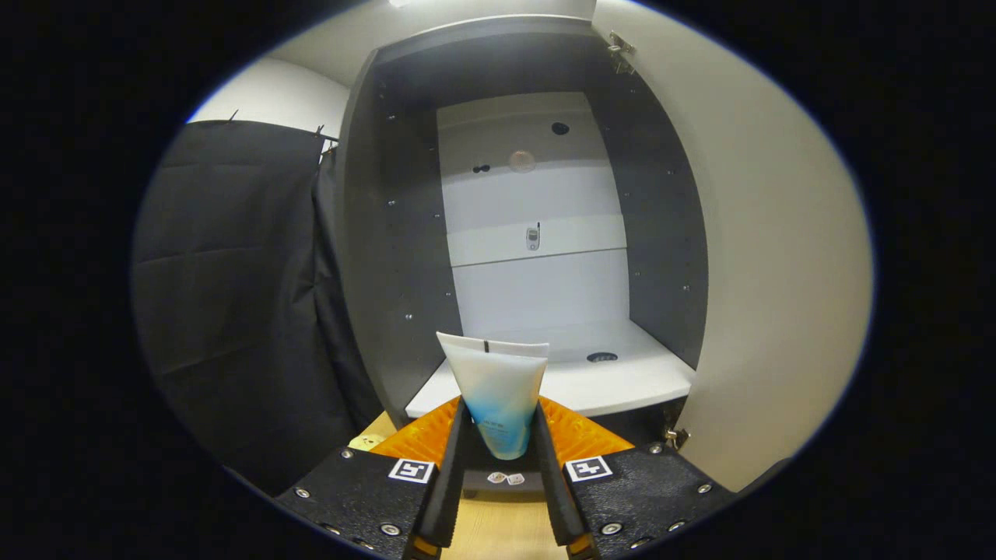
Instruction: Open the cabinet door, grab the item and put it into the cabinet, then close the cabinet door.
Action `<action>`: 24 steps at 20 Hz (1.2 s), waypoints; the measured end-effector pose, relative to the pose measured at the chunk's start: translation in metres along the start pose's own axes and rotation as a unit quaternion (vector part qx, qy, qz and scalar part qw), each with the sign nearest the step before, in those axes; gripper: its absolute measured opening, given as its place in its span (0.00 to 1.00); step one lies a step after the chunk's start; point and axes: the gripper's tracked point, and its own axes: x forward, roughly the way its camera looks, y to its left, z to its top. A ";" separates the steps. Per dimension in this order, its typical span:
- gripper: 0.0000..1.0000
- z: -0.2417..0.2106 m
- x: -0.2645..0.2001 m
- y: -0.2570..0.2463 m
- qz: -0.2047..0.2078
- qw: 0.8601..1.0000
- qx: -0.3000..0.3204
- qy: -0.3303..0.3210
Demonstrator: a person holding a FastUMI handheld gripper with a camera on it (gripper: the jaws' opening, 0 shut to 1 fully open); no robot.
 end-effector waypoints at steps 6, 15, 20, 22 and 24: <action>0.47 0.012 0.034 -0.010 -0.018 0.999 0.015 0.022; 0.47 -0.007 0.069 -0.028 -0.045 0.996 0.000 0.078; 0.51 -0.010 0.067 -0.029 -0.044 0.995 -0.004 0.086; 0.53 -0.010 0.064 -0.029 -0.039 0.995 -0.007 0.087; 0.61 -0.004 0.063 -0.034 -0.046 0.996 -0.023 0.072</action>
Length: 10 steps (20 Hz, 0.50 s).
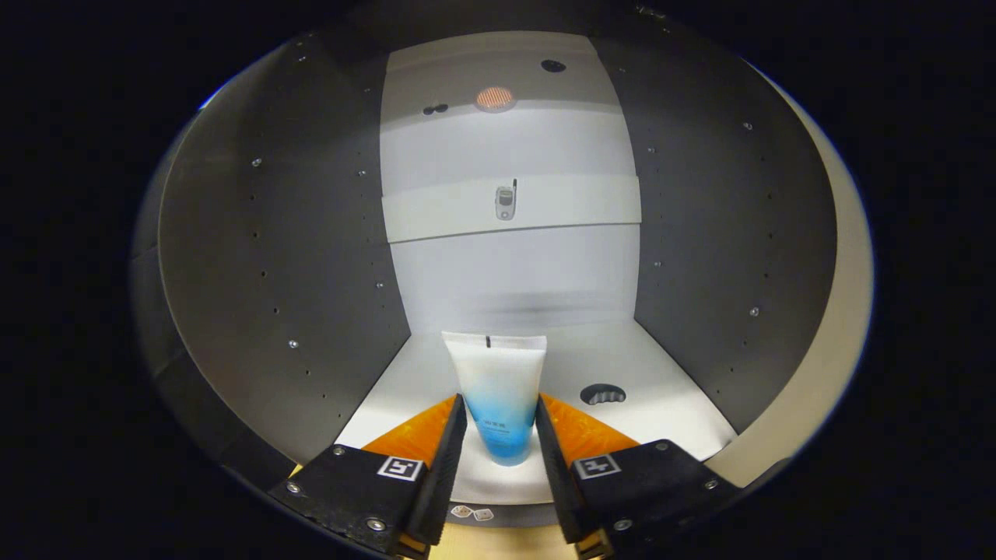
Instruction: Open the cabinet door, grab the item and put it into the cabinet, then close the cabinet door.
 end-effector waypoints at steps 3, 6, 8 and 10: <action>0.90 0.010 -0.007 -0.004 -0.010 0.999 -0.015 -0.027; 0.95 0.020 -0.023 -0.007 -0.017 0.998 -0.028 -0.059; 0.95 0.024 -0.038 -0.004 -0.012 0.997 -0.026 -0.077; 0.95 0.024 -0.056 0.002 -0.002 0.996 -0.022 -0.088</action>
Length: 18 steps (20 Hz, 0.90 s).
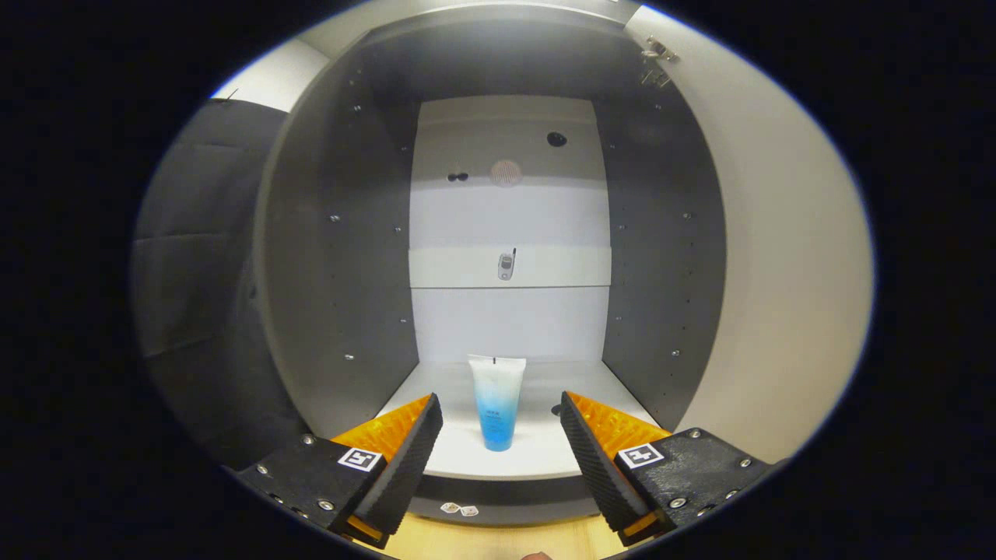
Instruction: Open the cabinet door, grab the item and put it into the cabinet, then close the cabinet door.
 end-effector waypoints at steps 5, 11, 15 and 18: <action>0.94 0.006 -0.041 0.000 0.004 0.999 -0.011 -0.032; 0.94 -0.004 -0.081 0.001 0.016 0.999 -0.005 -0.033; 0.95 -0.015 -0.111 0.001 0.026 0.999 0.006 -0.029; 0.95 -0.026 -0.133 -0.003 0.033 0.999 0.003 -0.024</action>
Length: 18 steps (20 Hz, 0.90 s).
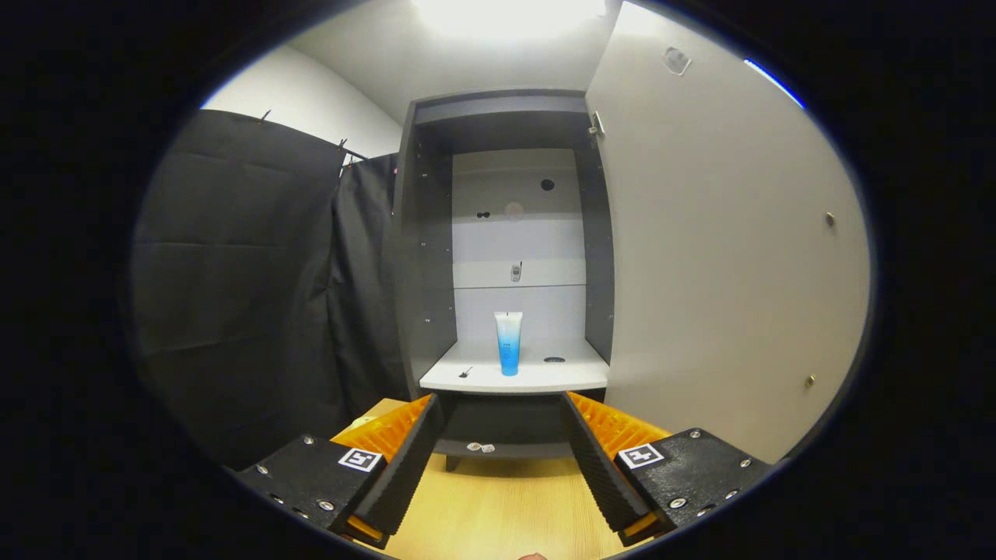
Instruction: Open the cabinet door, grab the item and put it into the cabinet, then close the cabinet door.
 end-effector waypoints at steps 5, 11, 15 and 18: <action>0.95 -0.009 -0.040 -0.009 0.003 1.000 0.001 -0.015; 0.94 -0.027 -0.083 -0.020 0.004 1.000 -0.009 -0.018; 0.95 -0.045 -0.112 -0.043 -0.013 1.000 -0.013 -0.009; 0.95 -0.048 -0.130 -0.072 -0.034 0.999 -0.007 -0.003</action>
